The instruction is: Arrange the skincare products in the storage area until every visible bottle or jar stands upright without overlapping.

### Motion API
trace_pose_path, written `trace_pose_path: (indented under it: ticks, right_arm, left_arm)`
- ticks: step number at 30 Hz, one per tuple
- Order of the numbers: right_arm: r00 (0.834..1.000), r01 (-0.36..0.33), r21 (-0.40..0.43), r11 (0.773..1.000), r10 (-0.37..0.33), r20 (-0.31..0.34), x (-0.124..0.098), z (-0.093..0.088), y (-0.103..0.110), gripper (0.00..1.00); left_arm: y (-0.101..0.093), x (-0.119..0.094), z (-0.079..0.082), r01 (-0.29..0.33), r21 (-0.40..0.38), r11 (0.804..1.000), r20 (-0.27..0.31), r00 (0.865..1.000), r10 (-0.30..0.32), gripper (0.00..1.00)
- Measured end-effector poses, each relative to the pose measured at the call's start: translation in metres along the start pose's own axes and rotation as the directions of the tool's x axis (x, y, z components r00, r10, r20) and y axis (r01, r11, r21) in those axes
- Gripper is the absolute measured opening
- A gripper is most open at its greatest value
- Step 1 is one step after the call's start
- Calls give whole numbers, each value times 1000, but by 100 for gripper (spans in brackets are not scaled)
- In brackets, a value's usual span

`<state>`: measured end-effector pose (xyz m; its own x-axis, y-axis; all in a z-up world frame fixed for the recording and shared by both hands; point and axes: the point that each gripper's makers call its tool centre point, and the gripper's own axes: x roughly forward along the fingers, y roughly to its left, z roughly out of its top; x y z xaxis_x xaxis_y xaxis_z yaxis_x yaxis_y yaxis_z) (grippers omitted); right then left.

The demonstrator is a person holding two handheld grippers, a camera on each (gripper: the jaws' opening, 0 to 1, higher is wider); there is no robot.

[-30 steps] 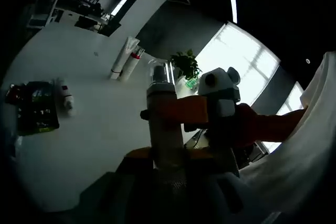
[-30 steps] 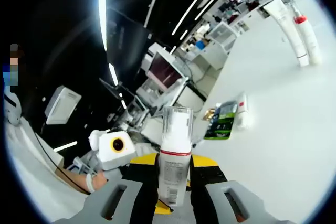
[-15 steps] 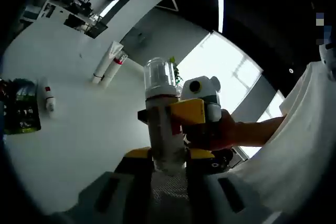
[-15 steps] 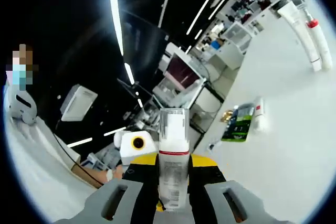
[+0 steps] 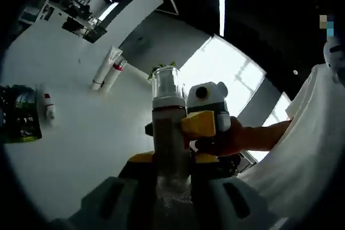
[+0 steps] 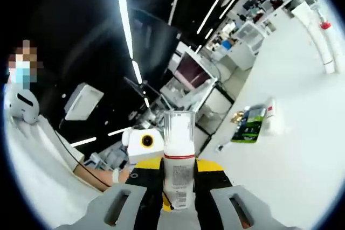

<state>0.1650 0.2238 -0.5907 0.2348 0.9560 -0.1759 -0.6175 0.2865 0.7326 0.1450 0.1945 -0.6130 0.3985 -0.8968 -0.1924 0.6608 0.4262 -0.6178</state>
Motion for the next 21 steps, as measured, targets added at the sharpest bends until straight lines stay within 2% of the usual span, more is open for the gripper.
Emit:
trace_pose_path:
  ticks: [1, 3, 6, 7, 9, 10, 12, 13, 15, 16, 17, 18, 20, 21]
  right_arm:
    - [1000, 27, -5, 1000, -27, -3, 1, -1, -3, 18]
    - [996, 86, -10, 996, -86, -11, 2, -3, -11, 18]
    - [990, 142, 0, 990, -142, -15, 5, -5, -20, 19]
    - [986, 168, 5, 986, -168, -17, 6, -7, -24, 19]
    - [979, 202, 12, 979, -202, -32, 8, -12, -28, 19]
    - [976, 216, 14, 976, -215, -38, 9, -13, -30, 19]
    - [968, 250, 46, 967, -248, -48, 9, -17, -37, 19]
    - [966, 256, 73, 964, -254, -44, 8, -18, -39, 19]
    - [968, 251, 121, 960, -249, -29, 6, -16, -39, 18]
    - [969, 246, 113, 963, -245, -24, 4, -16, -39, 18]
    - [970, 241, 97, 966, -240, -22, 3, -15, -37, 17]
    - [971, 240, 62, 969, -239, -24, 2, -14, -37, 17]
    - [968, 248, 21, 969, -247, -40, 0, -16, -37, 16]
    - [969, 246, 28, 969, -245, -38, -1, -15, -37, 16]
  left_arm:
    - [2, 0, 0, -18, 8, 1000, -2, 1000, 18, 18]
    - [15, 0, -4, -115, 70, 991, -24, 993, 117, 18]
    - [27, -1, -7, -212, 167, 963, -38, 974, 221, 18]
    - [32, -2, -9, -257, 216, 942, -45, 961, 273, 18]
    - [36, -1, -13, -289, 280, 915, -64, 946, 318, 18]
    - [39, 0, -17, -312, 336, 888, -74, 932, 356, 18]
    - [42, 0, -20, -332, 429, 840, -81, 912, 402, 18]
    - [42, 1, -21, -335, 442, 832, -80, 909, 408, 18]
    - [38, 3, -20, -332, 451, 829, -68, 913, 402, 19]
    - [37, 3, -16, -329, 500, 801, -47, 914, 404, 19]
    - [37, 3, -16, -329, 525, 785, -41, 911, 410, 20]
    - [36, 5, -16, -325, 546, 772, -37, 911, 410, 20]
    - [36, 7, -20, -311, 568, 762, -50, 911, 409, 21]
    - [36, 7, -19, -289, 612, 736, -60, 911, 408, 21]
